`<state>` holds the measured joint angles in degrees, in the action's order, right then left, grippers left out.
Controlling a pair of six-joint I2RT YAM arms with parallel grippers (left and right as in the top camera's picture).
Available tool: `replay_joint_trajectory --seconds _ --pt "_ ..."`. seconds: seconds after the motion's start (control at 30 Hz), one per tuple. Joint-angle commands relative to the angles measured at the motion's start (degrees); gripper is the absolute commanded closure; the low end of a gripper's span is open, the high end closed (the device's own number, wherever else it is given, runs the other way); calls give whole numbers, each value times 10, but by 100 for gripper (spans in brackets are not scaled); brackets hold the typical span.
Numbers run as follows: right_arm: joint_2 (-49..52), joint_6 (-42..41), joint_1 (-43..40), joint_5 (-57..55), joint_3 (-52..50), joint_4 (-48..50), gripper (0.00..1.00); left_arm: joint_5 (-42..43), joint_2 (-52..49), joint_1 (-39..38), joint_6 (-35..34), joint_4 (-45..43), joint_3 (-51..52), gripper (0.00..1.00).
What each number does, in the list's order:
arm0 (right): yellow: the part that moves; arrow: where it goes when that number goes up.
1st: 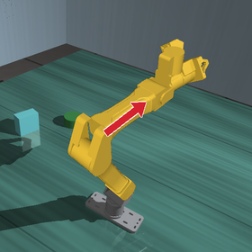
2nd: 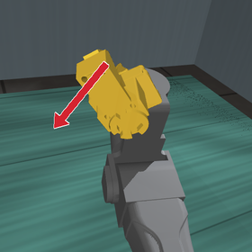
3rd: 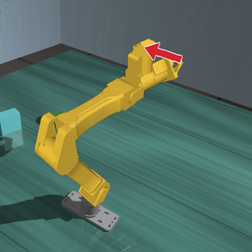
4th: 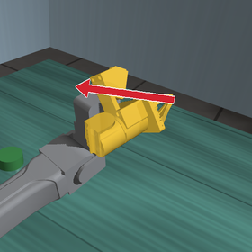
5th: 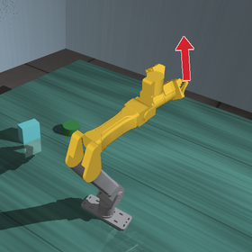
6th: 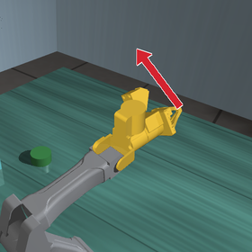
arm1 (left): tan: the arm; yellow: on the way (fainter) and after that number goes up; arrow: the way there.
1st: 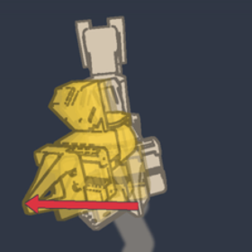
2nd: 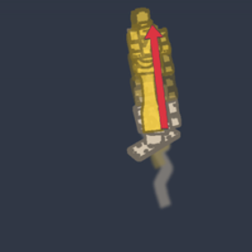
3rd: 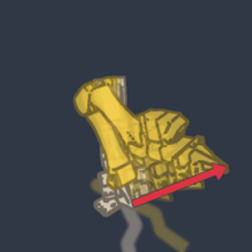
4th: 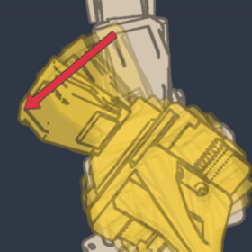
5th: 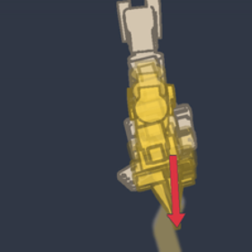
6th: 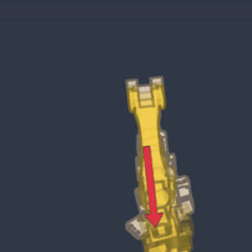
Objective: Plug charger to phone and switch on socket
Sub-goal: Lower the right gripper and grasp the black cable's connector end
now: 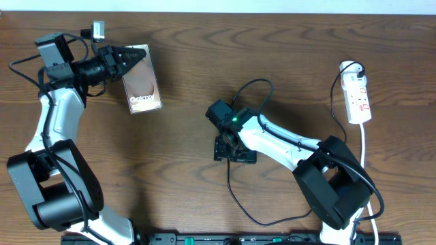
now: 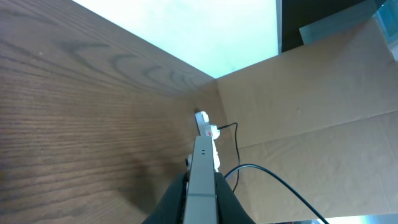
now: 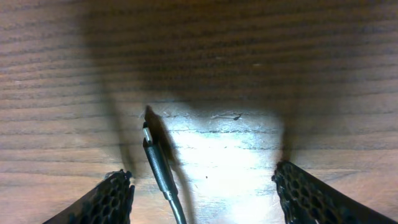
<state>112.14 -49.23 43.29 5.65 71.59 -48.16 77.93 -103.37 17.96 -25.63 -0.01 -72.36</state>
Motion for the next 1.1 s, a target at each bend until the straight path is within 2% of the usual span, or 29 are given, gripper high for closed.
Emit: replay_joint_trajectory --seconds 0.0,0.47,1.07 --pt "24 -8 -4 7 -1 -1 30 22 15 2 1 0 -1 93" --pt "24 92 10 -3 24 -7 30 10 15 2 1 -1 -1 93" --pt "24 97 11 -39 27 -27 35 9 15 2 1 0 -1 93"
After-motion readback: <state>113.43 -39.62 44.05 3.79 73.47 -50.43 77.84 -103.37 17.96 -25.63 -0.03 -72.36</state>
